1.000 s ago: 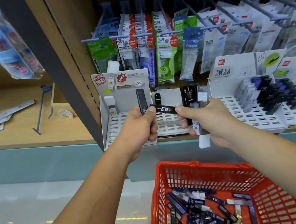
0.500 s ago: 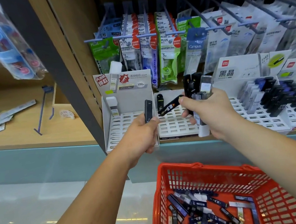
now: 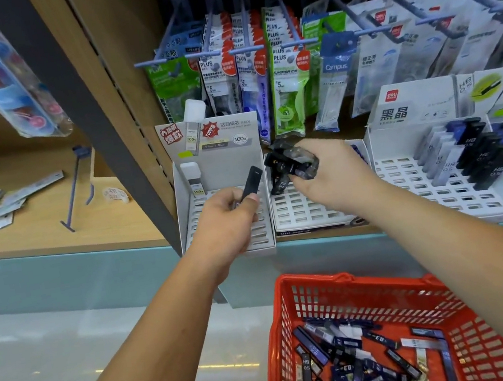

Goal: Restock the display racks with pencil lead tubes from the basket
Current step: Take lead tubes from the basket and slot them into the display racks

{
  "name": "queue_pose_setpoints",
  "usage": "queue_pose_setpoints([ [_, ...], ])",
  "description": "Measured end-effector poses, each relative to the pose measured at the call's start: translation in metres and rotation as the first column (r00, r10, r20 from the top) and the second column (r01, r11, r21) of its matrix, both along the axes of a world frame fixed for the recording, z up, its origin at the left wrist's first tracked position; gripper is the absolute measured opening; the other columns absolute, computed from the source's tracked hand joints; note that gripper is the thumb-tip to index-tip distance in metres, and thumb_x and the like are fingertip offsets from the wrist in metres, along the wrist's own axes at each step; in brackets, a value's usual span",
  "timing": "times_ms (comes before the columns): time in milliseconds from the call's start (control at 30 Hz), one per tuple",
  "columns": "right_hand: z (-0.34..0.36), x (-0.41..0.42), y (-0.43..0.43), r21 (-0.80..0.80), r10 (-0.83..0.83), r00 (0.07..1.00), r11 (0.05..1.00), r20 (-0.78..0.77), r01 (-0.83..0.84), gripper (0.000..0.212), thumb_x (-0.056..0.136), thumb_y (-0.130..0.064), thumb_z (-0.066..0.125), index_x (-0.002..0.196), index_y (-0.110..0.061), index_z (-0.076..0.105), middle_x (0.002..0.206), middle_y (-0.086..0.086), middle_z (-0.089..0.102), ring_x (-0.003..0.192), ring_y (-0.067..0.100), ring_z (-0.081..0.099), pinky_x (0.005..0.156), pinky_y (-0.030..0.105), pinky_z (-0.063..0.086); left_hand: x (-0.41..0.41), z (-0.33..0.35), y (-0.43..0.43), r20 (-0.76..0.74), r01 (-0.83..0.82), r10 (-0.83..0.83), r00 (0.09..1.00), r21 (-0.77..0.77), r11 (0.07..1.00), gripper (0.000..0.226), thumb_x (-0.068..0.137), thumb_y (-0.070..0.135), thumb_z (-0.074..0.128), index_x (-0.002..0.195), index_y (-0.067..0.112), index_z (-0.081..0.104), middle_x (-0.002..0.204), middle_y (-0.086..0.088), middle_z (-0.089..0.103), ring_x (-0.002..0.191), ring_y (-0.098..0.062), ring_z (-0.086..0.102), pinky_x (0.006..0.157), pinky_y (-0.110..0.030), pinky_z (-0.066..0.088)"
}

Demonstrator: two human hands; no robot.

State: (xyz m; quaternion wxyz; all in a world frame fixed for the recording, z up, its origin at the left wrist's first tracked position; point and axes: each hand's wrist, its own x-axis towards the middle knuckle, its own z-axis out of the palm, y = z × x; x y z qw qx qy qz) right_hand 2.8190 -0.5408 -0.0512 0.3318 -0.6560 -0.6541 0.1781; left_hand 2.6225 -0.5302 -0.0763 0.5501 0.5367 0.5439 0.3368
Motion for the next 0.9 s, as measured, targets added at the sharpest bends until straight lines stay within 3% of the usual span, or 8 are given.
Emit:
queue_pose_setpoints([
  [100,0.004,-0.001,0.009,-0.009,0.039,0.993,0.999,0.114,-0.038,0.012,0.084,-0.018,0.071,0.094,-0.023,0.068,0.082,-0.004,0.068,0.080,0.023,0.063,0.074,0.044,0.057,-0.001,-0.001,0.001,0.009,-0.008,0.008,1.000,0.014,1.000,0.015,0.102,0.017,0.059,0.089,0.020,0.066,0.073,-0.004,0.052,0.055,-0.017,0.040,0.048,-0.024,0.033],
  [200,0.004,-0.005,0.016,0.027,0.013,0.999,1.000,0.030,-0.014,0.015,0.085,-0.020,0.073,0.099,-0.024,0.069,0.088,-0.004,0.071,0.085,0.022,0.065,0.079,0.042,0.057,-0.003,0.000,0.000,-0.005,-0.002,0.002,1.000,0.054,0.999,0.012,0.101,0.015,0.060,0.096,0.020,0.069,0.062,0.008,0.053,0.053,-0.012,0.044,0.047,-0.023,0.036],
  [300,-0.001,-0.009,0.018,0.045,-0.011,0.999,0.999,-0.052,0.014,0.012,0.087,-0.019,0.075,0.093,-0.024,0.066,0.088,-0.004,0.071,0.087,0.022,0.065,0.082,0.040,0.056,-0.004,0.002,-0.001,0.000,-0.032,0.033,0.999,0.111,0.993,0.004,0.099,0.016,0.065,0.101,0.020,0.066,0.069,0.010,0.060,0.053,-0.007,0.050,0.049,-0.021,0.042],
  [467,-0.001,-0.004,0.021,0.009,0.024,1.000,1.000,0.013,-0.024,0.020,0.086,-0.019,0.072,0.105,-0.026,0.070,0.092,-0.003,0.072,0.086,0.022,0.067,0.080,0.044,0.058,-0.013,0.002,0.001,0.002,-0.054,0.054,0.999,0.151,0.987,0.010,0.093,0.024,0.074,0.097,0.019,0.066,0.069,0.000,0.060,0.056,-0.014,0.049,0.058,-0.031,0.041],
  [600,-0.002,-0.002,0.021,-0.031,0.064,0.996,0.998,0.057,-0.062,0.010,0.087,-0.020,0.073,0.090,-0.028,0.067,0.085,-0.003,0.069,0.084,0.025,0.066,0.077,0.042,0.057,-0.017,0.002,-0.001,0.010,-0.043,0.042,0.999,0.142,0.989,0.011,0.094,0.023,0.074,0.095,0.016,0.067,0.063,0.004,0.057,0.055,-0.013,0.047,0.055,-0.030,0.038],
  [767,-0.006,-0.006,0.016,0.011,-0.036,0.994,0.999,-0.103,0.037,0.021,0.088,-0.019,0.077,0.108,-0.020,0.071,0.093,-0.002,0.073,0.087,0.017,0.067,0.083,0.034,0.057,-0.017,0.007,-0.002,0.041,-0.075,0.070,0.997,0.143,0.987,0.008,0.095,0.024,0.074,0.096,0.018,0.068,0.059,0.009,0.056,0.055,-0.011,0.049,0.053,-0.028,0.041],
  [833,-0.002,-0.005,0.011,0.035,-0.062,0.969,0.997,-0.240,0.072,0.021,0.088,-0.016,0.077,0.108,-0.020,0.071,0.090,-0.003,0.074,0.080,0.010,0.066,0.077,0.024,0.054,-0.014,0.012,-0.004,0.101,-0.088,0.077,0.992,0.117,0.989,0.008,0.097,0.021,0.072,0.100,0.014,0.068,0.061,0.004,0.054,0.055,-0.014,0.046,0.049,-0.027,0.039],
  [900,-0.001,-0.007,0.004,0.003,-0.052,0.964,0.999,-0.260,0.054,0.022,0.088,-0.017,0.078,0.105,-0.026,0.069,0.085,-0.005,0.073,0.074,0.009,0.065,0.072,0.023,0.053,-0.011,0.016,-0.005,0.187,-0.085,0.070,0.980,0.076,0.993,0.009,0.098,0.016,0.070,0.104,0.009,0.065,0.063,-0.001,0.048,0.054,-0.016,0.041,0.046,-0.026,0.033],
])
